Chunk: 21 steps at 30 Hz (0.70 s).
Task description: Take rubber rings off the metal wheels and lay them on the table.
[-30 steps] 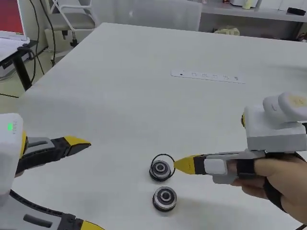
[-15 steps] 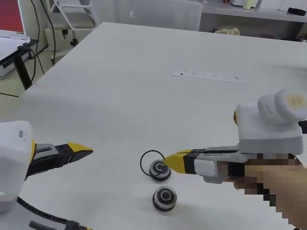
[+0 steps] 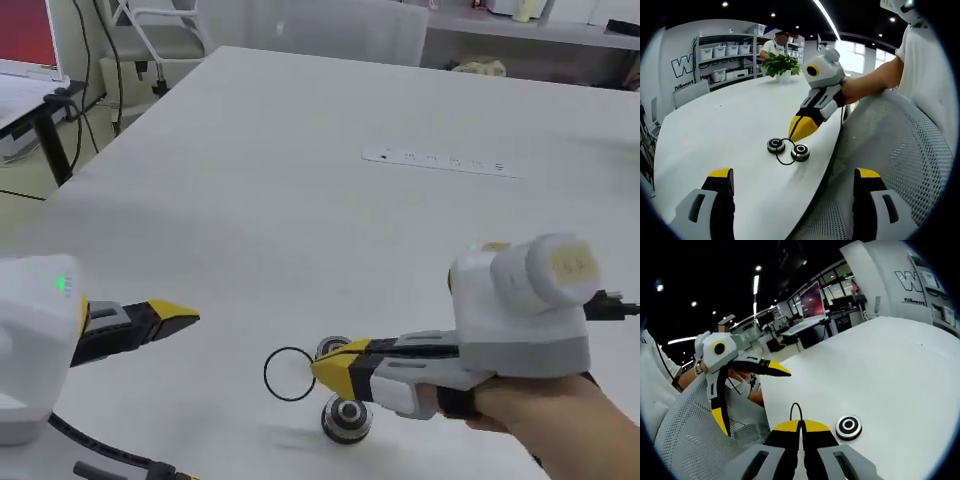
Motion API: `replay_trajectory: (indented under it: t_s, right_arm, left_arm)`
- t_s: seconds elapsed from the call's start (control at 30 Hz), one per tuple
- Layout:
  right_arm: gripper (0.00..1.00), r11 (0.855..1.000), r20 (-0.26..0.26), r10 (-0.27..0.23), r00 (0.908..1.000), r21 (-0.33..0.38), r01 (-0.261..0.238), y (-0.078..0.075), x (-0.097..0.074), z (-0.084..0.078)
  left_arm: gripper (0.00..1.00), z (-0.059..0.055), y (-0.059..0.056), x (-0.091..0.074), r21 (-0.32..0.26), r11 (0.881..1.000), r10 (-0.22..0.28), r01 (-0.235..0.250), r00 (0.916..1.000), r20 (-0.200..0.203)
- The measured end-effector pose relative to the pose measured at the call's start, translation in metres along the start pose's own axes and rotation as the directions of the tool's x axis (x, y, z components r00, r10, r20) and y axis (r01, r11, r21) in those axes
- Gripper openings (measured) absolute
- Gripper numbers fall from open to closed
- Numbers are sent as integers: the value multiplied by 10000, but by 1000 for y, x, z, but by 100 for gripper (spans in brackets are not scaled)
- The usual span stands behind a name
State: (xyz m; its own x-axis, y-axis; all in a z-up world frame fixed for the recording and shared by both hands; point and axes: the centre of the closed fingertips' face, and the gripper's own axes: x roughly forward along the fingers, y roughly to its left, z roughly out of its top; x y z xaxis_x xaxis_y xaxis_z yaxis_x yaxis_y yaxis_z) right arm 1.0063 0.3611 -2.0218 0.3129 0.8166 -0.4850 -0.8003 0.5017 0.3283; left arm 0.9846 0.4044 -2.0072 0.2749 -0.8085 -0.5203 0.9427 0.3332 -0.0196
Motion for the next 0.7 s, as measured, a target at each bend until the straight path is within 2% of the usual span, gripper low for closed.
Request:
replay_trajectory:
  t_s: [0.1,0.17,0.43,0.63,0.7]
  right_arm:
    - [0,9998,-137,142,9998,-146,-144,5,7,-8]
    - [0,9996,-404,148,9991,-223,-157,6,9,-14]
    - [0,9920,-495,-317,9983,-1236,253,0,20,-17]
    - [0,9841,-840,-715,9939,-1686,566,-8,23,-25]
    - [0,9831,-818,-736,9939,-1737,585,-9,23,-25]
  left_arm:
    - [98,0,-1,1,3,10000,-61,62,10000,-16]
    - [98,-1,-1,1,16,10000,-35,35,10000,-43]
    - [97,-1,1,1,22,10000,17,-17,10000,-32]
    - [97,-2,1,1,53,10000,39,-39,10000,-78]
    - [97,-2,1,1,41,10000,39,-38,10000,-78]
